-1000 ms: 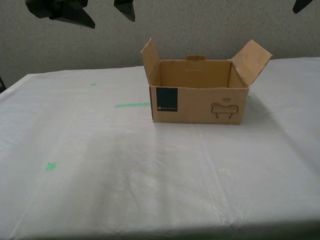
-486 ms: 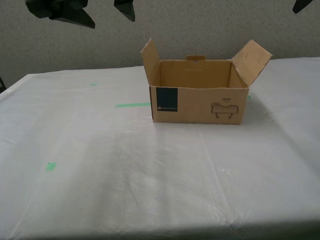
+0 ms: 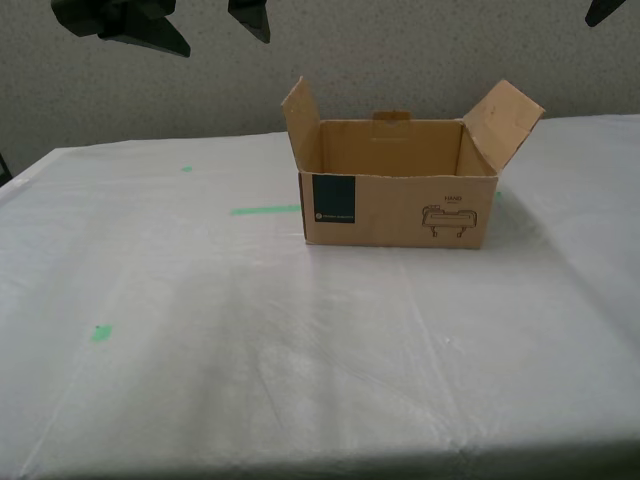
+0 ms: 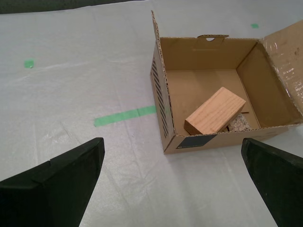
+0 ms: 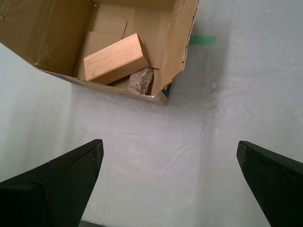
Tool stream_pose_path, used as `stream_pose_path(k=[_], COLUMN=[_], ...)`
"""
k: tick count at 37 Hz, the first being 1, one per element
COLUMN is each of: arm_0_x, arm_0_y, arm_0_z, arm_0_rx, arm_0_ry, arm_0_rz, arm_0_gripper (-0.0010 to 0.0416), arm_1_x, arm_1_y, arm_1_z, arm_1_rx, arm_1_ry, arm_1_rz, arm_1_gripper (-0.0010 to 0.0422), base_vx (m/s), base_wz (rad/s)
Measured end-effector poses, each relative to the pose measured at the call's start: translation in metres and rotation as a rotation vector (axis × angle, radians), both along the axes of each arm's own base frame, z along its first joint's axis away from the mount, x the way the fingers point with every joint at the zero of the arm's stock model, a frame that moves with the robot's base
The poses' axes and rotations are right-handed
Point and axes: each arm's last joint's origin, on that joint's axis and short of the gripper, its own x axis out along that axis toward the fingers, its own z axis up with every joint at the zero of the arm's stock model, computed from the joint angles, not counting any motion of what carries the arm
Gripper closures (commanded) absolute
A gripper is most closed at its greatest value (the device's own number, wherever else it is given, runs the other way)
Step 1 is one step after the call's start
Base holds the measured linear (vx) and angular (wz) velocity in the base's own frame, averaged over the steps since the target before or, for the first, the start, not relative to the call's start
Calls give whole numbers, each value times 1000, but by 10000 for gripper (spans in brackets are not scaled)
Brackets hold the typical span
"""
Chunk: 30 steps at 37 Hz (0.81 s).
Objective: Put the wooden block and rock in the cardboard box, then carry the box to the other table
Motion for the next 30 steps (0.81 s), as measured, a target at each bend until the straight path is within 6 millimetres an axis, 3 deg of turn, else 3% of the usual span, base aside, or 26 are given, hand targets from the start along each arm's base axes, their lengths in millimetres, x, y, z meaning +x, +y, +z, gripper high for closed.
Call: stream_pose_path(k=[30], arm_0_x=[0], arm_0_y=[0], arm_0_z=[0], arm_0_rx=[0], arm_0_ry=[0], arm_0_rz=[0], arm_0_gripper=[12], arm_1_x=[0], arm_1_y=[0], arm_1_z=[0], arm_1_rx=[0], arm_1_ry=[0], arm_1_rz=[0], arm_1_gripper=[16], base_vx=[0], base_wz=[0])
